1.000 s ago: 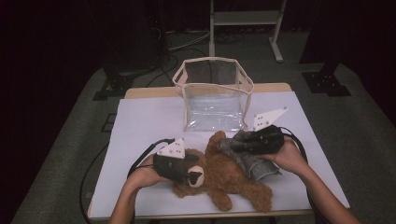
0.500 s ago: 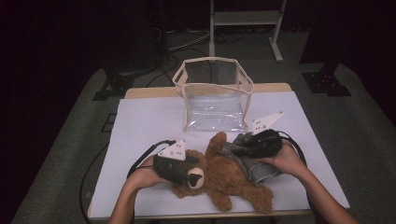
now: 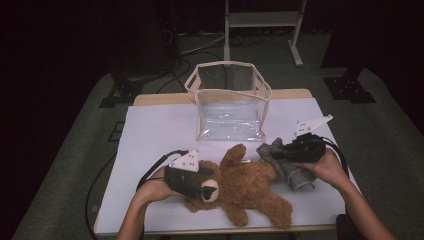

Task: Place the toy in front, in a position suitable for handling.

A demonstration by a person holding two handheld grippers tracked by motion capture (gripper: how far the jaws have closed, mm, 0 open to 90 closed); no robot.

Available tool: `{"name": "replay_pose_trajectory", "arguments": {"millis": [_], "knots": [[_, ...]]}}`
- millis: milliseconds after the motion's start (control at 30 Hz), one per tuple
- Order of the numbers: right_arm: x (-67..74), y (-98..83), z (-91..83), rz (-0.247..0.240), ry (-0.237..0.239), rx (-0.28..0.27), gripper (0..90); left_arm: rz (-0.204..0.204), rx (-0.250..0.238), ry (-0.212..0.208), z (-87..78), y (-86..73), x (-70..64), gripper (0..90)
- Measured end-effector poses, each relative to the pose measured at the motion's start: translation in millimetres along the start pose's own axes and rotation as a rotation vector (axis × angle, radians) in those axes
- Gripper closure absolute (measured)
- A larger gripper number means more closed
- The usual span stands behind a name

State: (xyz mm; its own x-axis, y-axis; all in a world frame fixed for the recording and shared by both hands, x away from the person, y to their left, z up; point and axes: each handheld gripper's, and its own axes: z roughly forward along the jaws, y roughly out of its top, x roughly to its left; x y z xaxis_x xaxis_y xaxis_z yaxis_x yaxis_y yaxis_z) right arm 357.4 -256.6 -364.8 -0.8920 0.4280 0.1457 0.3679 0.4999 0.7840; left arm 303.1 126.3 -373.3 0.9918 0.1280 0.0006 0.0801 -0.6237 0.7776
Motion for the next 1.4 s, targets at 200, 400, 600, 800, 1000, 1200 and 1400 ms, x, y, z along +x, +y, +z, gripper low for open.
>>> {"name": "replay_pose_trajectory", "arguments": {"millis": [200, 400, 600, 800, 1000, 1200, 1400], "knots": [[9.6, 10.0, -5.5, -0.043, 0.006, -0.018, 78.5, 0.001, 0.002, -0.002, 0.2, -0.1, 0.0, 43.4], [5.4, -1.8, -1.4, -0.005, 0.015, -0.012, 78.4, 0.000, -0.001, -0.003, 0.9, -0.2, 0.4, 43.0], [22.1, 21.2, -1.6, -0.070, 0.053, -0.057, 78.5, 0.002, 0.003, -0.003, 2.4, 0.6, 0.2, 42.7], [48.0, 60.4, 16.6, -0.175, 0.114, -0.063, 78.5, 0.002, 0.000, -0.001, 2.7, 0.6, -0.3, 42.6], [51.2, 79.9, 47.6, -0.199, 0.139, -0.016, 78.6, 0.010, 0.002, -0.002, 3.7, 0.7, -0.6, 42.5], [49.6, 82.0, 81.7, -0.199, 0.158, 0.081, 78.7, 0.012, 0.006, -0.003, 5.8, 1.1, -1.6, 42.1], [43.2, 71.4, 87.8, -0.179, 0.150, 0.121, 78.7, 0.014, 0.006, -0.004, 6.6, 1.0, -1.1, 41.8]]}}
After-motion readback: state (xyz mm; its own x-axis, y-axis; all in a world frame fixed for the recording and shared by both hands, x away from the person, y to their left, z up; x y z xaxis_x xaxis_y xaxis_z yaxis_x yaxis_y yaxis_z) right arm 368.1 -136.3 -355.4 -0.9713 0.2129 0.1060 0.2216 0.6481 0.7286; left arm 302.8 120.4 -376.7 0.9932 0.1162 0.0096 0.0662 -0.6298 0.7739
